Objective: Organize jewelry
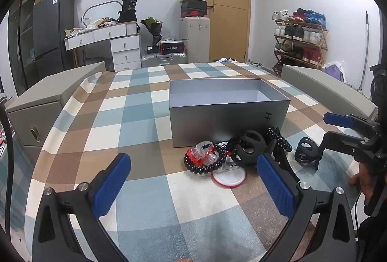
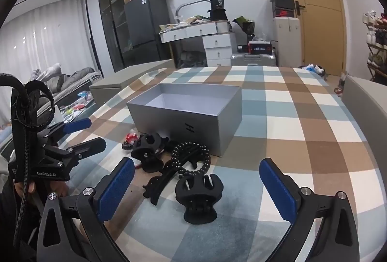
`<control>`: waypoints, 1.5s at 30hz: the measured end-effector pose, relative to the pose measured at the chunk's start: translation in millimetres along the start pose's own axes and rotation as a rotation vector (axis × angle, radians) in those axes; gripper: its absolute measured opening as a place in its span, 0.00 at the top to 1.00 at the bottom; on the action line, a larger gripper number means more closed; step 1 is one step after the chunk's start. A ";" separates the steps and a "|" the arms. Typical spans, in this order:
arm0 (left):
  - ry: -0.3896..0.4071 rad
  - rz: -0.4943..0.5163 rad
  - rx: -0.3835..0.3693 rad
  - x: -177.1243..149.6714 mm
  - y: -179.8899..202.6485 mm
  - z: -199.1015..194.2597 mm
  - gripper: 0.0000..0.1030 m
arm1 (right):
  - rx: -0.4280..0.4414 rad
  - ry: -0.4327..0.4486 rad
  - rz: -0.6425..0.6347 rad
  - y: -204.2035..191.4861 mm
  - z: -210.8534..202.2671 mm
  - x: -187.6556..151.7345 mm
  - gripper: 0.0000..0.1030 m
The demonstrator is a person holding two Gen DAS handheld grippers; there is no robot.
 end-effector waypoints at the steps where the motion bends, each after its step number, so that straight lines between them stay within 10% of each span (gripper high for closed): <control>1: -0.001 0.001 0.001 0.2 0.2 0.1 0.01 | -0.001 0.001 -0.001 -0.4 -0.1 -0.3 0.00; 45: 0.001 0.011 0.005 1.0 1.6 -2.3 0.01 | 0.008 -0.003 0.012 1.1 -0.7 -2.0 0.00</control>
Point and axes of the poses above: each gripper's, at about its wrist camera, not at the fingertips, and z roughly the way its jaws point, y to its right, x to its top, the point moved 6 cm from there along z, roughly the way its jaws point, and after that the axes turned 5 degrees about x, right-handed, at the moved point
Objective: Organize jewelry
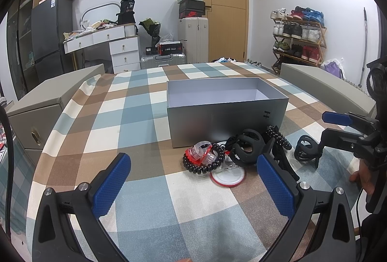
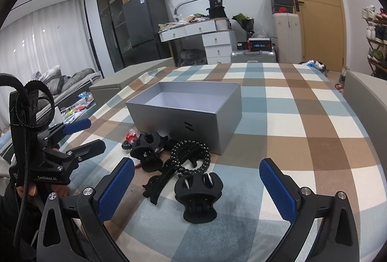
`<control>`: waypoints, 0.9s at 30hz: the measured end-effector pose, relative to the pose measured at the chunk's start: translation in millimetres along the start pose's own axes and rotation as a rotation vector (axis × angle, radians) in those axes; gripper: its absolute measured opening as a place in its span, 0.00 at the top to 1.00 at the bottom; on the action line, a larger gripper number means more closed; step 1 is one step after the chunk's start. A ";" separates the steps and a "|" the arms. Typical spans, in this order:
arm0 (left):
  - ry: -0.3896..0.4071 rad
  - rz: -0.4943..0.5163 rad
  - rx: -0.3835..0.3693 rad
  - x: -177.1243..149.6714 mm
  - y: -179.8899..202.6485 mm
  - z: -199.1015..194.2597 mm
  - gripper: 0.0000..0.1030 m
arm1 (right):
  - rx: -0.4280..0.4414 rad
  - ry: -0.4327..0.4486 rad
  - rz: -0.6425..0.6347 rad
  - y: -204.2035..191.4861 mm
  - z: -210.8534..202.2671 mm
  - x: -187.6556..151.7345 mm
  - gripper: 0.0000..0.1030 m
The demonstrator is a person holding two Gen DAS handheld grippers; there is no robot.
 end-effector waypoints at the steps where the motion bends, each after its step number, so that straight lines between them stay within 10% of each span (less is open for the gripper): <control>1: 0.000 0.000 0.000 0.0 0.0 -0.1 0.01 | 0.001 0.001 0.000 0.2 0.1 0.0 0.00; 27: 0.002 0.001 0.007 0.5 0.8 -1.6 0.01 | -0.034 0.034 -0.008 1.4 -8.5 5.3 0.00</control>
Point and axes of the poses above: each gripper's, at about its wrist camera, not at the fingertips, and z roughly the way its jaws point, y to its right, x to its top, the point moved 6 cm from there along z, roughly the way its jaws point, and after that the axes turned 5 degrees about x, right-handed, at the moved point
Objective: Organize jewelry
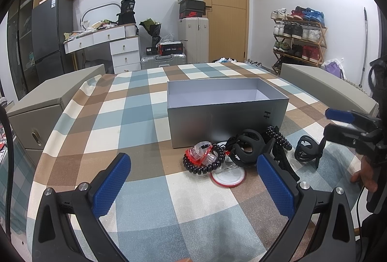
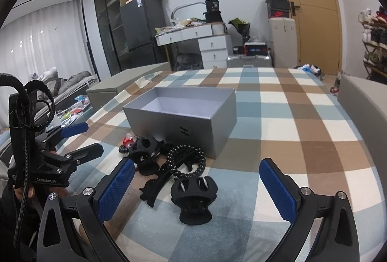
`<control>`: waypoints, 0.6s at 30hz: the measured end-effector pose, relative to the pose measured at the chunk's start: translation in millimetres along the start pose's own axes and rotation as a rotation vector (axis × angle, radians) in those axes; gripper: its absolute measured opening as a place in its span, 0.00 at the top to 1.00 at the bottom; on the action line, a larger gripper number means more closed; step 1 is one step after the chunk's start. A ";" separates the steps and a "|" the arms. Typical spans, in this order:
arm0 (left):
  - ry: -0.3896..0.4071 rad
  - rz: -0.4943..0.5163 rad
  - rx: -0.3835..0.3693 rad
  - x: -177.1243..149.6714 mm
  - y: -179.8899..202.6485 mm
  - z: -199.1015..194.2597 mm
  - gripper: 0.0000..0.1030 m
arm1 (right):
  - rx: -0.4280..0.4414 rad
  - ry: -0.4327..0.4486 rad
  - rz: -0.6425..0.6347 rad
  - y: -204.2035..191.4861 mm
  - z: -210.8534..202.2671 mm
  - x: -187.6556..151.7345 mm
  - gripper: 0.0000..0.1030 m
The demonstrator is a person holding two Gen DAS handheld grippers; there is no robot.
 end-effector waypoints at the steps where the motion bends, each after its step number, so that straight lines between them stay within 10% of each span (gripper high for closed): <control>1: 0.000 -0.003 0.001 0.2 -0.4 -0.2 0.01 | -0.006 0.003 -0.006 -0.5 -2.0 1.4 0.00; 9: 0.032 -0.031 -0.010 8.4 -3.5 -5.9 0.01 | 0.024 -0.075 0.041 -0.7 -1.8 -3.7 0.00; 18: 0.014 -0.011 -0.048 5.9 6.5 -3.7 0.01 | 0.056 -0.225 0.039 -4.8 20.0 -27.3 0.24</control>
Point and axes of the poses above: each gripper's, at about its wrist camera, not at the fingertips, and z roughly the way its jaws point, y to its right, x to its top, the point moved 6 cm from there along z, roughly the way its jaws point, and after that the axes turned 5 degrees about x, right-handed, at the moved point
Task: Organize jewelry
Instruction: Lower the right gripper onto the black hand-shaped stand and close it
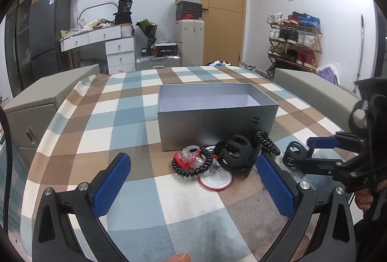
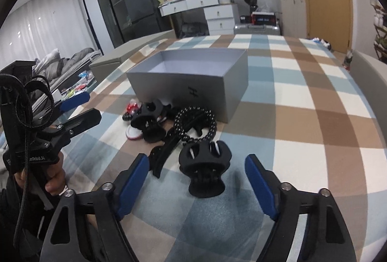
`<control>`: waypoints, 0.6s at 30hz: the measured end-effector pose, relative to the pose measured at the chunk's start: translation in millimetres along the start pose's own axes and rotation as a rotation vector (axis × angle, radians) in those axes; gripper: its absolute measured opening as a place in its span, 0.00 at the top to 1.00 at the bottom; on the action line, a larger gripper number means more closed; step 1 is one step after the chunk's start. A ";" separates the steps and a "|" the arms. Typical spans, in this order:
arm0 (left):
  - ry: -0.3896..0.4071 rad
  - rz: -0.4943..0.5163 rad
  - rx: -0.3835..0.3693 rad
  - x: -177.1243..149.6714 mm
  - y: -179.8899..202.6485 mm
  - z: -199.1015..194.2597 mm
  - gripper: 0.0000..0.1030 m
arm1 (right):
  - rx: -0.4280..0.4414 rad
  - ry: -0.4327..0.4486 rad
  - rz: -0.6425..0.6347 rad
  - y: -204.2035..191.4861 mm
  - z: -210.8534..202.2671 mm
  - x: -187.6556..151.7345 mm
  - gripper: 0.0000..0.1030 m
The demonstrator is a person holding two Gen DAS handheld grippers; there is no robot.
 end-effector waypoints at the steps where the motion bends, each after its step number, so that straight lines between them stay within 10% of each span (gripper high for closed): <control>1: 0.010 0.006 -0.003 0.2 1.9 -1.2 0.01 | -0.005 -0.010 0.008 1.7 1.5 -1.2 0.28; 18: -0.069 0.027 -0.055 -8.3 14.8 7.4 0.01 | -0.012 0.014 0.049 10.2 0.3 -1.7 0.55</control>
Point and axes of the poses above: each gripper's, at about its wrist camera, not at the fingertips, and z roughly the way its jaws point, y to its right, x to its top, the point moved 6 cm from there along z, roughly the way its jaws point, and after that the axes turned 5 degrees about x, right-handed, at the moved point
